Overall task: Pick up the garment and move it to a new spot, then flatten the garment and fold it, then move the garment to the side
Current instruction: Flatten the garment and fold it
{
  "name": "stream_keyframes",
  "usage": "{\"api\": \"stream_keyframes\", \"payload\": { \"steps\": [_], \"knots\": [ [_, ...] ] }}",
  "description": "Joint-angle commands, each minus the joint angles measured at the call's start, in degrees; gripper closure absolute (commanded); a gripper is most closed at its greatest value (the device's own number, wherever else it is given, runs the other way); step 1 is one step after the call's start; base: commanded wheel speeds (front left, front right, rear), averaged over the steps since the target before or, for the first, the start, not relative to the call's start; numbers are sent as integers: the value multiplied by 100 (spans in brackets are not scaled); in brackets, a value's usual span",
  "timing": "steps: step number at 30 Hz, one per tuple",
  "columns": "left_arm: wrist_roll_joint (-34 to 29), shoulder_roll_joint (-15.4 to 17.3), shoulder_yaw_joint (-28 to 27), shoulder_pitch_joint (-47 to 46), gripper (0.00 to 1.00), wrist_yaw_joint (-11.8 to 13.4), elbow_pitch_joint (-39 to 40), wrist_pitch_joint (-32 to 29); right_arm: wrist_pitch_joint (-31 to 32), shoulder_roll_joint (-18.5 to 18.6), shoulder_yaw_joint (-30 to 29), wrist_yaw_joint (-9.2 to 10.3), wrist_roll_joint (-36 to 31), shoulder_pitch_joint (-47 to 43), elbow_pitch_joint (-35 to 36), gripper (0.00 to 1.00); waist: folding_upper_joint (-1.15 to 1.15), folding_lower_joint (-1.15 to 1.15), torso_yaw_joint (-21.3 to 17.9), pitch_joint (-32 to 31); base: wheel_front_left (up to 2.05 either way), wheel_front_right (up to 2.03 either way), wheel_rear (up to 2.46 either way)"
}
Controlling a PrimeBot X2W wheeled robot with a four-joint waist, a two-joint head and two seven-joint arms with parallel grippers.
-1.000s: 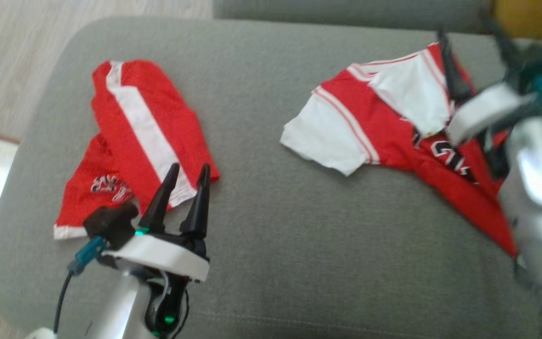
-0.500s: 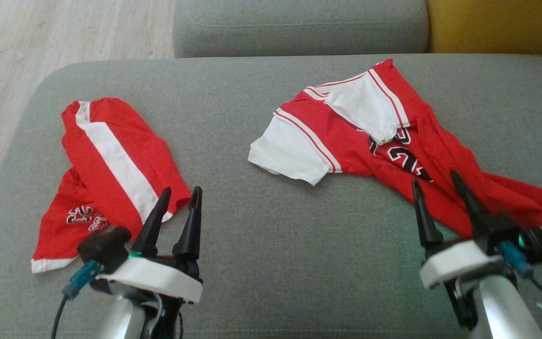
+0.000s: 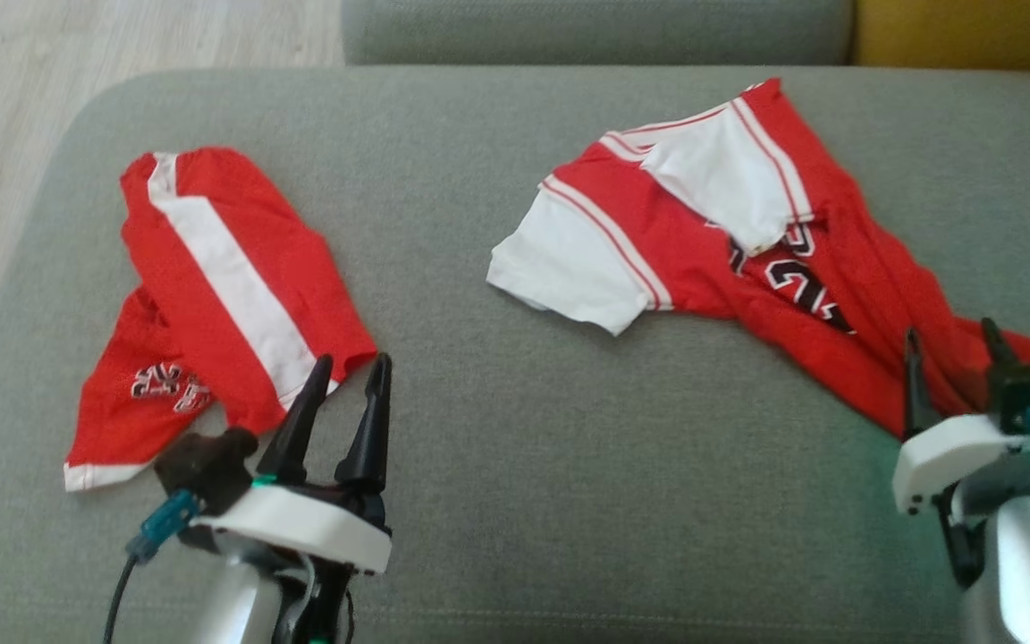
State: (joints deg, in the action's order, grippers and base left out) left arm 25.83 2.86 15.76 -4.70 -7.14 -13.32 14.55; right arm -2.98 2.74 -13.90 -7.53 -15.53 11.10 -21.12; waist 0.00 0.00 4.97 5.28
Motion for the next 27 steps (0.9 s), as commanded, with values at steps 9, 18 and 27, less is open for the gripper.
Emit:
{"api": "stream_keyframes", "payload": {
  "steps": [9,18,27],
  "knots": [
    [92,96,-20,-597,0,-35,117,45,384,15,-347,4,-366,691,-328,7,0,0,343,645,0,0,0],
    [146,116,56,-770,0,-35,96,45,246,102,-587,4,-559,1323,-264,100,0,0,436,872,0,0,0],
    [230,92,220,-969,0,-35,88,45,936,1211,-298,4,-771,2517,-266,100,0,0,726,1091,0,0,0]
  ]
}}
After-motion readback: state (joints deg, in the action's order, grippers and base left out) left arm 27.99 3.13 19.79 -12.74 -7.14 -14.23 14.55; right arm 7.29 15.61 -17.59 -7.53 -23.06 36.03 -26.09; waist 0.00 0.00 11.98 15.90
